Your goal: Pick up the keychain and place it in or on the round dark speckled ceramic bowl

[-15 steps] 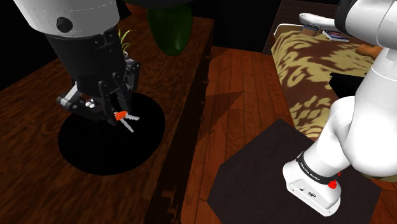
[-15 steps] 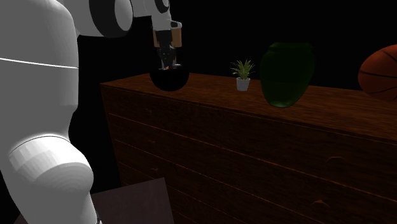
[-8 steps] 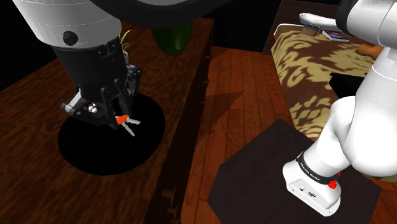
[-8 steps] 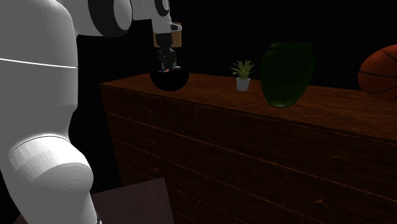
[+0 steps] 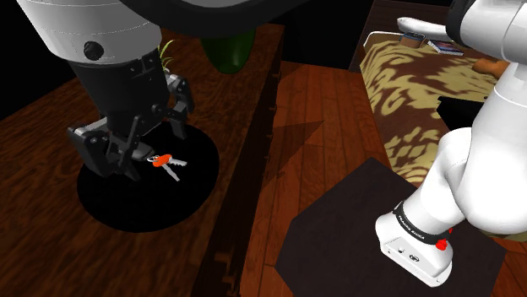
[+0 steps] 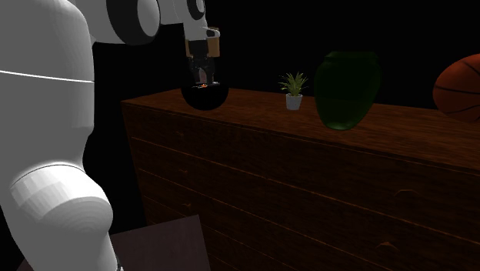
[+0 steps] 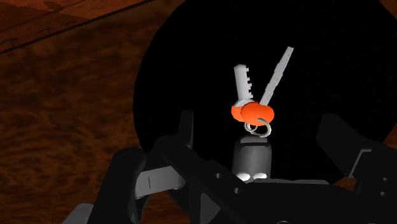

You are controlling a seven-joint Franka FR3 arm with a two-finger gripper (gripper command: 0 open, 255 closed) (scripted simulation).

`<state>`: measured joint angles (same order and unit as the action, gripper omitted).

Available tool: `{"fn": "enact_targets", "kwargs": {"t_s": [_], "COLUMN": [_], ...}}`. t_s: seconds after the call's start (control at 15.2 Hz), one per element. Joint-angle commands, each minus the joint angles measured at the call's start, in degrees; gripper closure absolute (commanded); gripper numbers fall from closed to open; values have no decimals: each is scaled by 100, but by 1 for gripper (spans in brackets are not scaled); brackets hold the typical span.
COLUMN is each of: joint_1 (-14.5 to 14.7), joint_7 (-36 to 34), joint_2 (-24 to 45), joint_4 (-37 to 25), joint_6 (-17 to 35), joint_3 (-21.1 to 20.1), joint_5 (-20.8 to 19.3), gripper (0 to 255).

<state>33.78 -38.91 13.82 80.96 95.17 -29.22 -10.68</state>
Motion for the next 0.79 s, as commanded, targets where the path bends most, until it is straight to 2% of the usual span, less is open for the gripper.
{"fn": "enact_targets", "kwargs": {"t_s": [0.0,0.2,0.73], "joint_1": [36,178,179], "joint_7": [-2,-18,-18], "joint_2": [39,226,226], "joint_4": [-245,-1042,-1043], "joint_6": [-210,-842,-842], "joint_3": [-9,-35,-33], "joint_5": [-20,-120,-120], "gripper": [0,0,0]}}
